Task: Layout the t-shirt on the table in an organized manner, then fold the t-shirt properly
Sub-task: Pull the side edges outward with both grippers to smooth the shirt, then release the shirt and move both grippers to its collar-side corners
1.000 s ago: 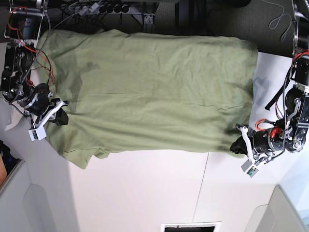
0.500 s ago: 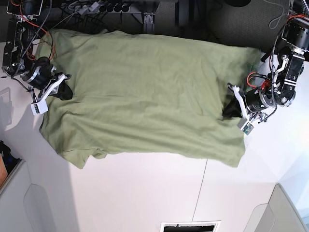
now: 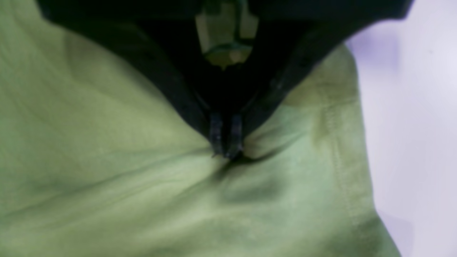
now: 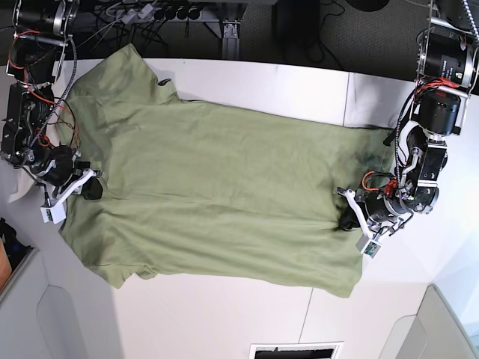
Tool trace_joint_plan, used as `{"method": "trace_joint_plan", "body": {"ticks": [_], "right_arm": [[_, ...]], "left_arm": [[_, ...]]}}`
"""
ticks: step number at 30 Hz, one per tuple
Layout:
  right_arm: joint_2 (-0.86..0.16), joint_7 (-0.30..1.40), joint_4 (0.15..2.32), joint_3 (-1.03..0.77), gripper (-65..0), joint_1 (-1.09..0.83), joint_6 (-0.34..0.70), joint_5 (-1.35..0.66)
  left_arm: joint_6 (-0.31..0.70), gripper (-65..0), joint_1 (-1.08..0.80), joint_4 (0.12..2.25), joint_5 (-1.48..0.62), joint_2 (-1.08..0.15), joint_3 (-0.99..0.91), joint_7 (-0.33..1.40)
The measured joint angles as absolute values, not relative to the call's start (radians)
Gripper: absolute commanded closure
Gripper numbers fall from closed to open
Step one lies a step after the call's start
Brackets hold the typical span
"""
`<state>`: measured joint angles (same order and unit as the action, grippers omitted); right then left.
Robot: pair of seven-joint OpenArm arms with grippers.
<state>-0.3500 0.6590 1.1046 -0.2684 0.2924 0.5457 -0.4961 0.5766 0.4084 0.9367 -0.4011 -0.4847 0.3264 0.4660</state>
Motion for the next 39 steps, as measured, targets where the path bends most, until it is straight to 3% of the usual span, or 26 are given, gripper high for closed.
{"method": "trace_joint_plan", "body": {"ticks": [1,6,16,27,33,34,37,39], "right_arm": [[-0.352,0.659,1.105,-0.268,0.0,0.301,0.546,-0.497],[-0.352,0.685,1.174,-0.273,0.0,0.310,0.545,-0.512],[-0.391,0.802,1.475,-0.406,0.0,0.052,0.539,-0.633],[-0.398,0.833,1.687,-0.620,0.0,-0.286,0.561,-0.728],[-0.393,0.878,1.695,-0.639,0.0,-0.390,0.562,-0.764],[-0.393,0.879,1.695,-0.639,-0.7,-0.404,0.562,-0.767],[-0.393,0.885,1.695,-0.639,-15.9,-0.435,0.562,-0.779],[-0.393,0.888,1.695,-0.639,-21.1,-0.455,0.562,-0.786]], "left_arm": [[0.576,-3.9,0.414,0.935,-0.408,-0.485,0.326,0.480],[0.617,-18.9,0.418,0.999,-0.540,-0.537,0.330,0.606],[0.663,-19.6,0.232,1.366,-0.734,-0.776,0.310,0.688],[0.689,-19.7,-0.106,1.444,-0.854,-0.806,-0.059,0.739],[0.690,-32.1,-0.211,1.444,-0.908,-0.806,-0.139,0.751],[0.690,-32.1,-0.220,1.444,-0.910,-0.806,-0.139,0.751],[0.690,-32.1,-0.256,1.444,-0.909,-0.801,-0.139,0.751],[0.689,-32.2,-0.277,1.444,-0.909,-0.795,-0.139,0.756]]}}
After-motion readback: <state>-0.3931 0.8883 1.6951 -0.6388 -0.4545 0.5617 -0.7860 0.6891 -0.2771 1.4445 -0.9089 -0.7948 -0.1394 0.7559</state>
